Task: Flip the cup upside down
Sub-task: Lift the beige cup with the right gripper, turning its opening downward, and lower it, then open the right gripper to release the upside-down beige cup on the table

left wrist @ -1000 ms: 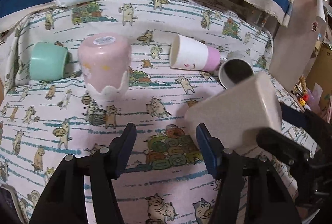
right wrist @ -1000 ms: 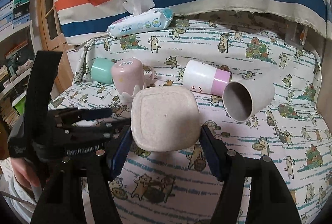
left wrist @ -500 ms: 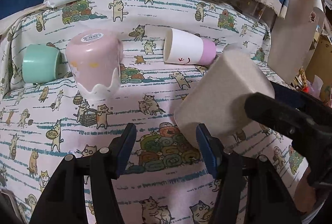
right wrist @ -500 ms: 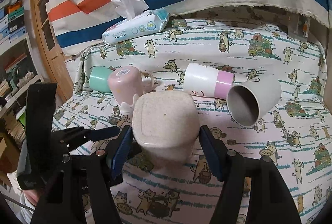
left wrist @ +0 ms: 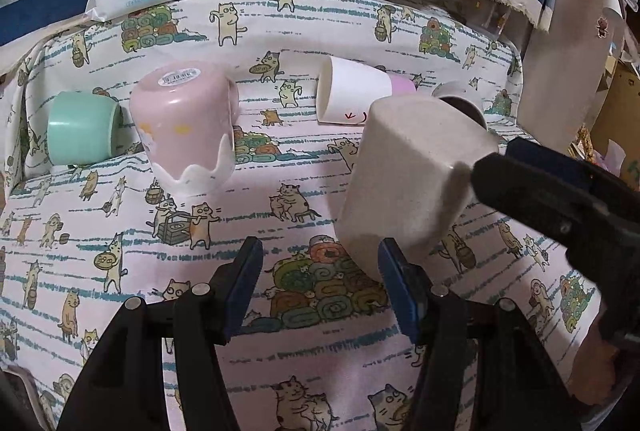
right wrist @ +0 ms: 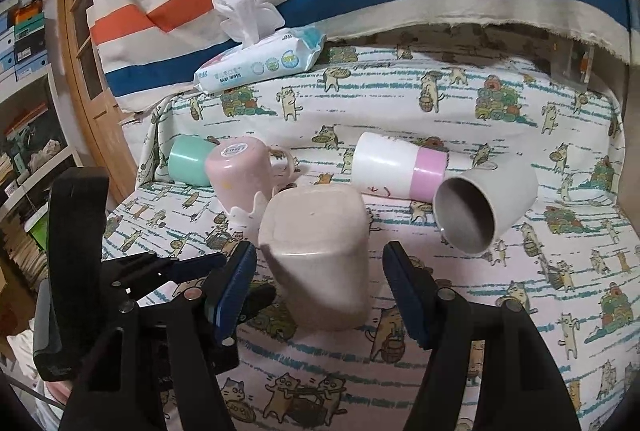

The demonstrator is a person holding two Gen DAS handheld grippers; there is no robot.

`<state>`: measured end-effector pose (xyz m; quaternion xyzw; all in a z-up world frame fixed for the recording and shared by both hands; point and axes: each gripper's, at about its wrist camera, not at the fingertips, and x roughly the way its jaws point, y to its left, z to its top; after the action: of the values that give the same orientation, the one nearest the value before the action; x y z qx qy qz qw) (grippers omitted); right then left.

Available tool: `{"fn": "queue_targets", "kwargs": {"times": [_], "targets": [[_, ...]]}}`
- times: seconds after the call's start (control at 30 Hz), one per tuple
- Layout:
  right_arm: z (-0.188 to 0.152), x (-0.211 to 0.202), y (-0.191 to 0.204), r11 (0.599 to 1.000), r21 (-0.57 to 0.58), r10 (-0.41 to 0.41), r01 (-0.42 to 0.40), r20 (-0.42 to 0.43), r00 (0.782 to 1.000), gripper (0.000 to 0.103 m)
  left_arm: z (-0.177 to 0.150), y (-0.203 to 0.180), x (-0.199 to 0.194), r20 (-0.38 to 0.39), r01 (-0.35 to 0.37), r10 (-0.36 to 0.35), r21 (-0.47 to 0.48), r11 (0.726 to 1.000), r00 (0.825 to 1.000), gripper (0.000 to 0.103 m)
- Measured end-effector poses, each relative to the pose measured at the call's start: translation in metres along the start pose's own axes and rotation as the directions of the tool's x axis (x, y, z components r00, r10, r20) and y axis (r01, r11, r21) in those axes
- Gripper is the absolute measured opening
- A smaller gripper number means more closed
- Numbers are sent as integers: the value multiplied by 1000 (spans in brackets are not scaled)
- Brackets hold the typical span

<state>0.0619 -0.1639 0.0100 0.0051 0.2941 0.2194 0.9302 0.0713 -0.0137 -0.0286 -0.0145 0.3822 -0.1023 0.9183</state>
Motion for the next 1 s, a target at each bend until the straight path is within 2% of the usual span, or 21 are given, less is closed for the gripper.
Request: {"fn": "queue_targets", "kwargs": {"times": [0.13,0.27,0.33,0.43,0.5,0.53,0.63,0.7,0.8,0.87,1.0], "targets": [[0,-10,-5,1000,-4,-4,4,34,999,68,-1,-3,-7,22,-16,16,13,1000,1000,59],[-1,-21,-14,1000,-19,-13,14,85,996,69,-3,-8,-20,76,-47,44,35,998,996,74],[-3,-26,-19,1000,-24,-15,18,110,994,70,-4,-10,-27,110,-67,63,40,997,992,75],[-5,-36,-30,999,-20,-25,28,157,987,81,-5,-9,-39,162,-60,55,29,998,985,81],[-8,-44,-36,999,-19,-35,40,195,980,85,-5,-7,-45,194,-44,41,14,999,980,82],[-9,-48,-39,999,-21,-39,45,210,977,85,-5,-6,-48,211,-39,36,10,999,977,83],[-13,-55,-46,997,-31,-56,66,242,969,85,-6,-7,-55,267,-64,57,19,998,962,92],[-16,-57,-51,997,-37,-62,74,254,965,87,-8,-6,-59,294,-68,61,16,998,954,92],[-22,-59,-58,996,-32,-75,87,269,960,93,-11,-3,-66,335,-34,30,7,999,942,93],[-26,-59,-64,996,-22,-79,89,276,958,97,-14,-2,-71,371,-31,26,9,999,928,98],[-31,-60,-69,996,-8,-79,85,291,953,102,-16,2,-74,402,-40,36,0,999,915,98]]}}
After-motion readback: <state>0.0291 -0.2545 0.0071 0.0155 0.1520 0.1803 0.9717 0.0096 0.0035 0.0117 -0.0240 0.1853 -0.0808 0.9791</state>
